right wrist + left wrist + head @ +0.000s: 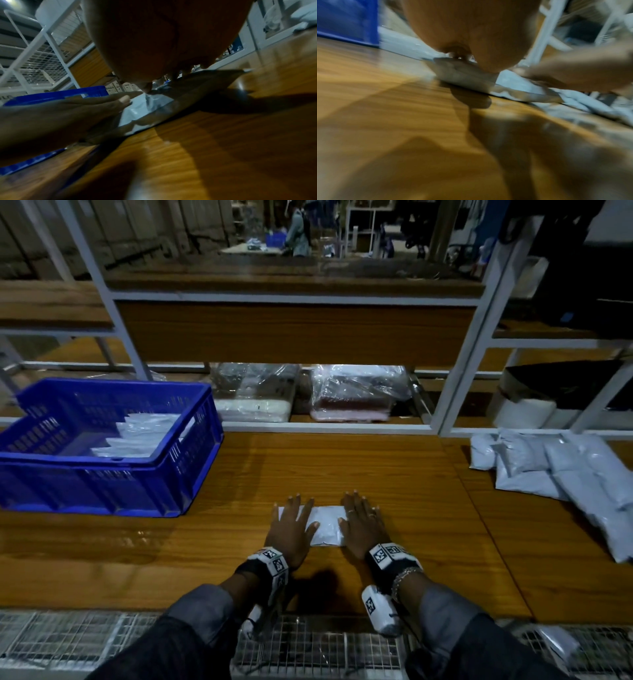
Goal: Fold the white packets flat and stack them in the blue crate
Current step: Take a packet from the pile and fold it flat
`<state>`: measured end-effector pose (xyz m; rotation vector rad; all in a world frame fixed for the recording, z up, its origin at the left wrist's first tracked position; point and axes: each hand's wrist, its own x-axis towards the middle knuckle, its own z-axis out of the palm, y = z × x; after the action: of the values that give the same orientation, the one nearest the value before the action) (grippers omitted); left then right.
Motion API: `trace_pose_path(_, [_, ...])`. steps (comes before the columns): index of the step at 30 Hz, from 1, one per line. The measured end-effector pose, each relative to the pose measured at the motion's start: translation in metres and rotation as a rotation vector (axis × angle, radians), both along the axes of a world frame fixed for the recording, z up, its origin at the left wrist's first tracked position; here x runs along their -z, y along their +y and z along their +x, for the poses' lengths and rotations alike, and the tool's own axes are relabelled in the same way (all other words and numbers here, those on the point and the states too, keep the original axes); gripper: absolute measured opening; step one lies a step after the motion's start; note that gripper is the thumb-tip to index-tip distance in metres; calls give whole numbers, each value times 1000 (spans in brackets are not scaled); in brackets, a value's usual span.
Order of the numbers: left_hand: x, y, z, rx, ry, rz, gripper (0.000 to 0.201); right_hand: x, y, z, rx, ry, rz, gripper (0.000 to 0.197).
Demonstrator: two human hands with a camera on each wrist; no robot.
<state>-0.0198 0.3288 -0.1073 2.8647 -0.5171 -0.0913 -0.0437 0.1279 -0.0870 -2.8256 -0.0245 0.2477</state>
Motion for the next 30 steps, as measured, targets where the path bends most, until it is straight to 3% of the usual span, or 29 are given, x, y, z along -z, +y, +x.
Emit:
trace_pose_path(3, [1,-15,-7,52,-8,88,99,1,18,-3,-42,2,-39,56])
trace_pose_path(8, [14,-20,-5,121,35,-10,58,8,20,-5,-13,-52,-81,54])
trace_pose_path(10, [25,-19,-2,138,-27,40,51,12,23,-6,-12,-81,-67,57])
trace_pose_path(13, [25,-18,2,116,8,20,59,17,27,-8,-4,-101,-55,66])
trace_pose_path(16, [10,-13,2,132,-13,81,88,11,23,-4,-24,-60,-90,56])
trace_pose_path(18, [6,-6,3,143,25,63,100,8,16,-1,-40,-22,-72,62])
trace_pose_path(23, [5,10,-7,-19,54,-117,107,15,-6,-11,137,-2,103,83])
trace_pose_path(30, [18,10,-3,4,107,-150,97,24,-4,-13,185,53,186,85])
